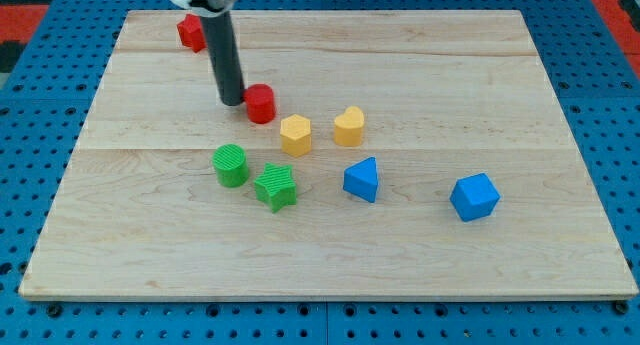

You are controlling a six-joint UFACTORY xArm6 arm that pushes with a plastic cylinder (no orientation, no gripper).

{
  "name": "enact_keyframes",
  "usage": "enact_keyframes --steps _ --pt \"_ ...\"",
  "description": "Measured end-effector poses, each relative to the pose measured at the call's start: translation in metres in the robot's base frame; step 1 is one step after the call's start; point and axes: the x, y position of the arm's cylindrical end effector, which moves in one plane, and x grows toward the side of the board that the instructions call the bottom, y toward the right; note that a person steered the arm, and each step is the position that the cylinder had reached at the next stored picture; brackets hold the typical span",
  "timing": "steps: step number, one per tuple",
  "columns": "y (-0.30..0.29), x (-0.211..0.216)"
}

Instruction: Move the red star to the top right of the yellow hexagon

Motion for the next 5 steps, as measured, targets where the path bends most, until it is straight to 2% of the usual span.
enact_keyframes --steps 1,2,3,5 --pt "-0.071 -0.027" --pt "-0.18 -0.062" --pt "-0.156 -0.13" --pt "-0.005 -0.133"
